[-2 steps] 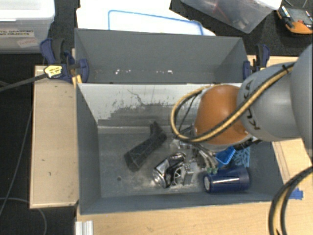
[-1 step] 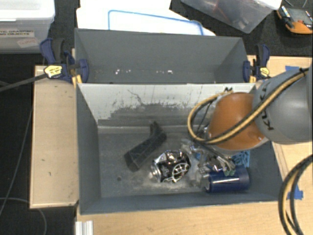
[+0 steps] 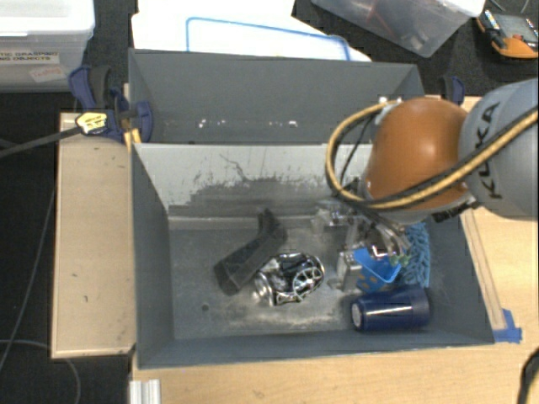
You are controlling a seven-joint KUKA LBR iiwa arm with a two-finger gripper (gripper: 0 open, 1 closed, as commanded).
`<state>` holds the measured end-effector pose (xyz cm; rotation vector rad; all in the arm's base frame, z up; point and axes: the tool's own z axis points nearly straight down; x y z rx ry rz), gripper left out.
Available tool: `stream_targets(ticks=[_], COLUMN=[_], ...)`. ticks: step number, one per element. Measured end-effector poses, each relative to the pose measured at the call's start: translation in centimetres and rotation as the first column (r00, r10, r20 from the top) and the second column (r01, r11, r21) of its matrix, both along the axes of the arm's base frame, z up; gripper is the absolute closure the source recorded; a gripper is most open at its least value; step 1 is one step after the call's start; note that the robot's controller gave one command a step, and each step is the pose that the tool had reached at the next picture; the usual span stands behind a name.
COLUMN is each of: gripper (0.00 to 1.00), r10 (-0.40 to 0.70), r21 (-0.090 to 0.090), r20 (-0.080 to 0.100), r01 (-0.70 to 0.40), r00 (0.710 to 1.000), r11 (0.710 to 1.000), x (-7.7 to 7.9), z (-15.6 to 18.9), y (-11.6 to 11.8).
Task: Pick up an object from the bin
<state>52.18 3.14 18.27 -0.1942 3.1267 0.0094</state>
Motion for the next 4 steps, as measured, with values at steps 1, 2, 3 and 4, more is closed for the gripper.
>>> stream_targets(ticks=[1, 2, 3, 4], gripper=[0.0, 0.0, 0.0, 0.0], r10=[-0.032, 0.09, -0.008, 0.384], r21=[0.002, -0.002, 0.0, -0.013], r20=[0.022, 0.011, 0.014, 0.026], r01=[0.032, -0.09, 0.008, -0.384], r00=[0.999, 0.996, 1.0, 0.923], r11=[0.999, 0.996, 1.0, 0.923], x=[0.0, -1.6, -2.0, -2.3], z=[0.3, 7.5, -1.5, 2.6], y=[-0.1, -0.9, -4.2, -5.8])
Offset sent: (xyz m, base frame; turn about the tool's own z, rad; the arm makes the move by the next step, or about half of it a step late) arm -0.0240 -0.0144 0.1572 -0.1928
